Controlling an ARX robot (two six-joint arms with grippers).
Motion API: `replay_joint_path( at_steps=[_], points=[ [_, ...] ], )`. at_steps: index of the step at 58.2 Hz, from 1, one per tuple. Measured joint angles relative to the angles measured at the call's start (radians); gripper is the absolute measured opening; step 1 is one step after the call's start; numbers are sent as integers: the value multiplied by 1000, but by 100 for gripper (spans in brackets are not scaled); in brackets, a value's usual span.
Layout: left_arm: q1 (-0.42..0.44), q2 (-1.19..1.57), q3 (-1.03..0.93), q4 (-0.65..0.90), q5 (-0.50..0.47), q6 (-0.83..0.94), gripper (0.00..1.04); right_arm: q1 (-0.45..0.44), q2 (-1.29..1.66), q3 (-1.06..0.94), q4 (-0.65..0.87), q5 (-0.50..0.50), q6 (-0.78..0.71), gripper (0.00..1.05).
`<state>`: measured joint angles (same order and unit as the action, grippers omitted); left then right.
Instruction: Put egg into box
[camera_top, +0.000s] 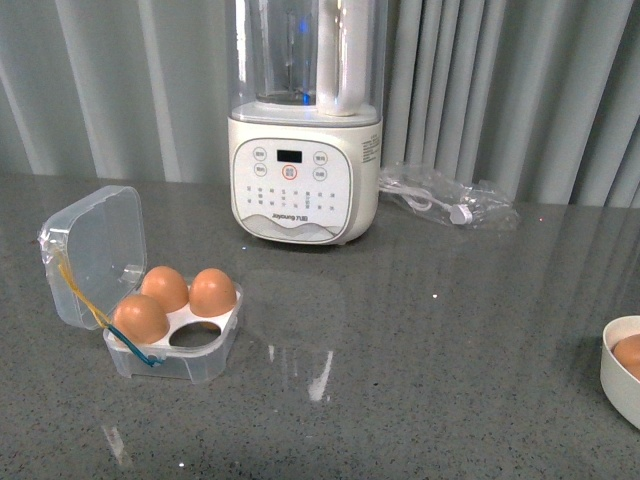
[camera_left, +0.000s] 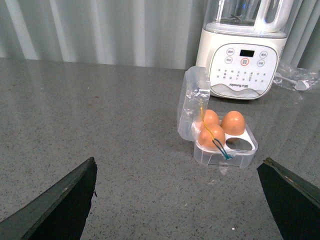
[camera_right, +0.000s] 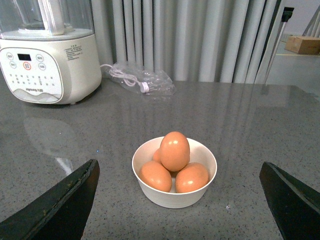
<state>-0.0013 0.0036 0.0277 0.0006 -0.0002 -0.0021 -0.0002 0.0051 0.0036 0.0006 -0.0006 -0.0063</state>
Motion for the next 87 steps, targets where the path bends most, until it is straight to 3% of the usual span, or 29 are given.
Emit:
replay_joint_path(
  at_steps=[87],
  points=[
    [0, 0, 0, 0, 0, 0, 98, 0, 0, 0, 0, 0, 0, 97]
  ],
)
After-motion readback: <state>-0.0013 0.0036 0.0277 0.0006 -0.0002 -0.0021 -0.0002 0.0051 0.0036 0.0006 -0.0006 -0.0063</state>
